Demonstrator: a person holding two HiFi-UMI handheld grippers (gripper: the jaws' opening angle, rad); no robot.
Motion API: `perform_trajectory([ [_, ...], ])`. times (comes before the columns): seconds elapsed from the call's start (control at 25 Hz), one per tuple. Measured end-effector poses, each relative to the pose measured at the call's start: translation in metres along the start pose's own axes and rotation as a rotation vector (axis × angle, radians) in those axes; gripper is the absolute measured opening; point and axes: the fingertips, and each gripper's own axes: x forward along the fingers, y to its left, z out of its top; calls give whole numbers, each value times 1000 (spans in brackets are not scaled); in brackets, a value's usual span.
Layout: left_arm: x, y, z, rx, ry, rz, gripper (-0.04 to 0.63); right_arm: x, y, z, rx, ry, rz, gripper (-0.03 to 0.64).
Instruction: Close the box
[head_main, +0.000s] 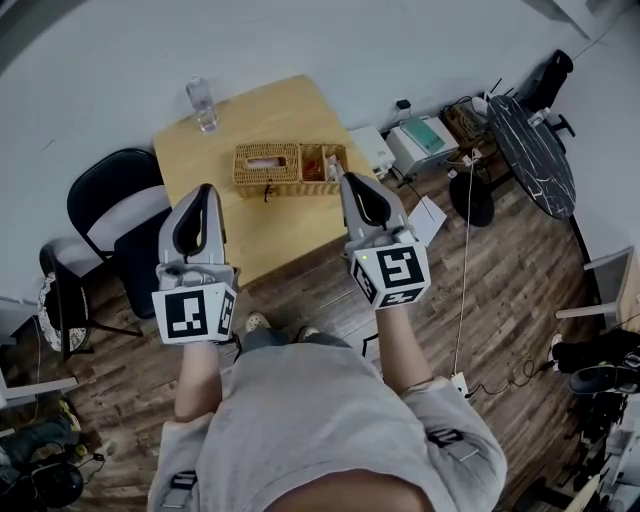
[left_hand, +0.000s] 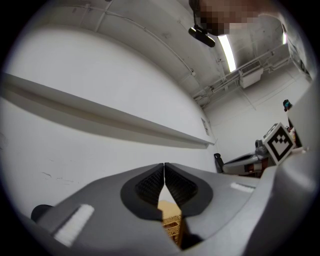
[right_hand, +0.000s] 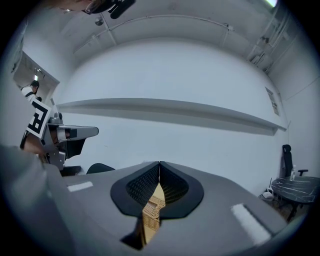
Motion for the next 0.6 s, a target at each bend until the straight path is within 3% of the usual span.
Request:
perform_trajectory([
  [0.6, -18, -27, 10, 2, -3, 17, 61, -41, -7, 20, -22, -71, -16, 5],
])
